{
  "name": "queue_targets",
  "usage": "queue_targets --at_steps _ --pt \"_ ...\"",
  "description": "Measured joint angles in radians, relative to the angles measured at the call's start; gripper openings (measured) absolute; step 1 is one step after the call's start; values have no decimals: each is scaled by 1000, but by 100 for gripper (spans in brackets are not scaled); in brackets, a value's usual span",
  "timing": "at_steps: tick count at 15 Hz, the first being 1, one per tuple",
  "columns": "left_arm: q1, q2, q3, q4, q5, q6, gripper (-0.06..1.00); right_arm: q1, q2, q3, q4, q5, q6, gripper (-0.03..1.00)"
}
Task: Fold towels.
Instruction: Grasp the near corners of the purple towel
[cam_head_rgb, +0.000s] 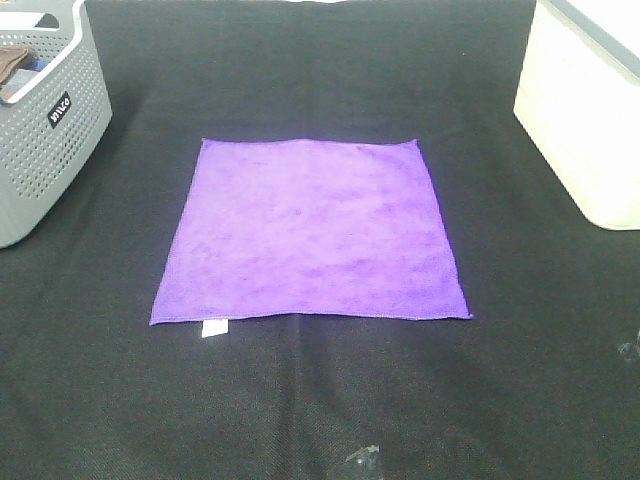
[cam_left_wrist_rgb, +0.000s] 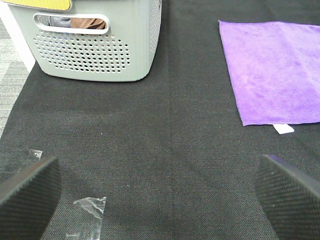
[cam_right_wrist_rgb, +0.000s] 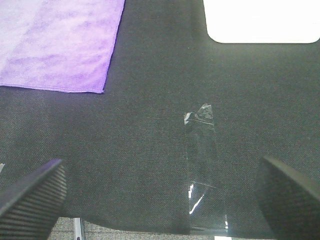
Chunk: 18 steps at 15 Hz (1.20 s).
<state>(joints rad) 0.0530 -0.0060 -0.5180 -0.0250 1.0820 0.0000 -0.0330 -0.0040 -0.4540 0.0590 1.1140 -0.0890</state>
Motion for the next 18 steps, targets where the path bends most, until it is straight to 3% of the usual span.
queue_targets --at_steps 6,8,10,12,14,16,18 --pt "0 6 0 3 0 0 99 0 6 -7 22 8 2 96" --pt "0 210 -61 25 43 0 99 0 129 -72 35 70 29 96" --pt "0 436 -134 25 47 6 99 0 391 -156 43 104 65 96" --pt "0 818 -263 -29 39 71 99 0 715 -242 64 20 47 96" --pt "0 1066 -322 -184 -56 147 99 0 959 -276 154 -122 -34 96" --pt "-29 1268 -342 -350 -187 280 99 0 1194 -306 314 -225 -187 96" --pt "-94 1457 -413 -428 -264 339 99 0 1377 -365 491 -245 -330 96"
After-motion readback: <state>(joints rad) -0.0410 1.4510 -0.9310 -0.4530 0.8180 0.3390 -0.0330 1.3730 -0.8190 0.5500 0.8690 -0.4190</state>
